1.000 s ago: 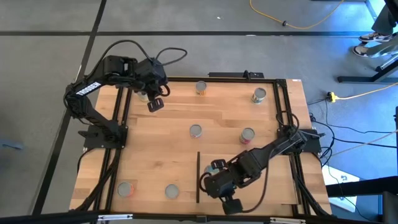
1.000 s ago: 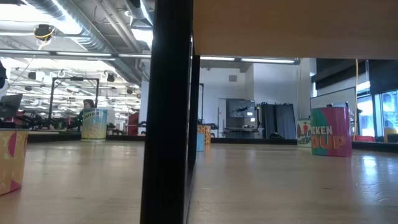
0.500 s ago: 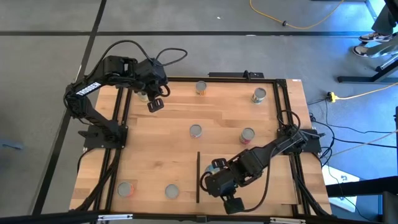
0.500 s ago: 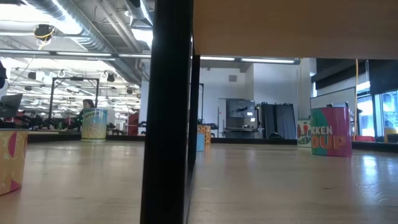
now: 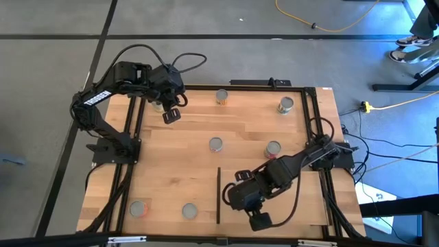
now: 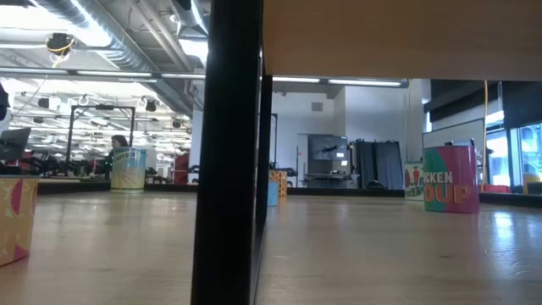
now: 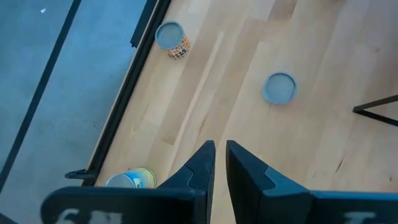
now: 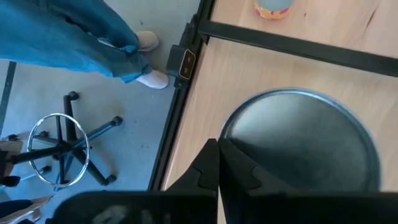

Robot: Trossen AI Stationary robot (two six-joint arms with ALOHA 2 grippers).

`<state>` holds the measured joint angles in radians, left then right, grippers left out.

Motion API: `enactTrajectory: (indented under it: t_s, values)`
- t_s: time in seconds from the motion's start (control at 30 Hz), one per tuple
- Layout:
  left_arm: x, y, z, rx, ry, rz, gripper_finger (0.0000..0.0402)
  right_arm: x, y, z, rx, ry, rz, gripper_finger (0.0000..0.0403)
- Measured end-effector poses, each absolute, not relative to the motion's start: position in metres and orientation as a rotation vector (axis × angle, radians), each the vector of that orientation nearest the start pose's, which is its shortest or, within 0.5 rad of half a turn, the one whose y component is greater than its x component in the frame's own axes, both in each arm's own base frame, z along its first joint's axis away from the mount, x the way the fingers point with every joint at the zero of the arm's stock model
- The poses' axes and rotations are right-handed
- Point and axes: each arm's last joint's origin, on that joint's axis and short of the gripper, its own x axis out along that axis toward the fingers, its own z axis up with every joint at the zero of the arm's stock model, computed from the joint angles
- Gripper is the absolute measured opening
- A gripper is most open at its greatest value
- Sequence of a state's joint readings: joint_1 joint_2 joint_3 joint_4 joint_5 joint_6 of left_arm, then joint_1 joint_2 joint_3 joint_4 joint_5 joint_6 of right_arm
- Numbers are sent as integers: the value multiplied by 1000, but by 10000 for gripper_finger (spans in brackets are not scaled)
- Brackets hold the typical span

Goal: Pick and place cans onto a shelf
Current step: Put the canned cherries on the shelf

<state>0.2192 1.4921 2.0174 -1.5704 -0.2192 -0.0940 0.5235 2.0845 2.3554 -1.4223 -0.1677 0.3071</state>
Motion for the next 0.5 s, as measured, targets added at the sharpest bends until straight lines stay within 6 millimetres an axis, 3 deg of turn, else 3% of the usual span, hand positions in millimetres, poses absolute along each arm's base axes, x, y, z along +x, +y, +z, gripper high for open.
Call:
enactTrajectory:
  t_s: [0.3, 0.5]
  values:
    - [222, 56, 458, -84, 1034, 447, 34, 354, 204, 370, 31, 1220, 443, 2]
    - [222, 56, 458, -84, 1034, 447, 34, 356, 199, 370, 57, 1225, 427, 29]
